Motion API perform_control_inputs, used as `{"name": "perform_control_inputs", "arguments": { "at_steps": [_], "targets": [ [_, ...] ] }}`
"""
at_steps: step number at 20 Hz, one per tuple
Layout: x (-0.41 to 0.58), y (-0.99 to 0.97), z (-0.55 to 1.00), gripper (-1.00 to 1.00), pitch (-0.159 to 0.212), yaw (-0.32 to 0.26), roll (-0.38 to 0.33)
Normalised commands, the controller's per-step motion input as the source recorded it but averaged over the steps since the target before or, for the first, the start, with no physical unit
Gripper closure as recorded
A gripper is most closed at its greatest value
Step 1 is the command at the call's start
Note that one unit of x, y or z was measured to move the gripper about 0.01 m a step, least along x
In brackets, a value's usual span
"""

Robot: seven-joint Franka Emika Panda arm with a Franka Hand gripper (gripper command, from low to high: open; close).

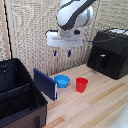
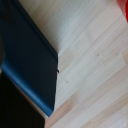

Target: Gently grip the air fryer handle with your gripper and kindly pull it open by sliding your gripper away from the base. Gradually bring your gripper in line with the blue bowl and gently capture it, without tightening your grip too much. Securely place the blue bowl inside the opened air fryer with a steady position. Liberate your robot's gripper, and withdraw your gripper from the proximity of the air fryer.

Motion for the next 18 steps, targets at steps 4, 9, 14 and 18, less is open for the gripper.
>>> {"name": "perform_control_inputs", "arguments": {
  "at_steps": [4,9,14,18],
  "targets": [
    [0.006,-0.08,0.00,-1.00,0.000,-0.294,-0.171],
    [-0.006,-0.04,0.00,-1.00,0.000,-0.158,-0.223],
    [-0.054,0.00,0.00,-1.00,-0.018,-0.015,-0.321],
    [-0.067,0.00,0.00,-1.00,-0.067,0.003,-0.375]
  ]
}}
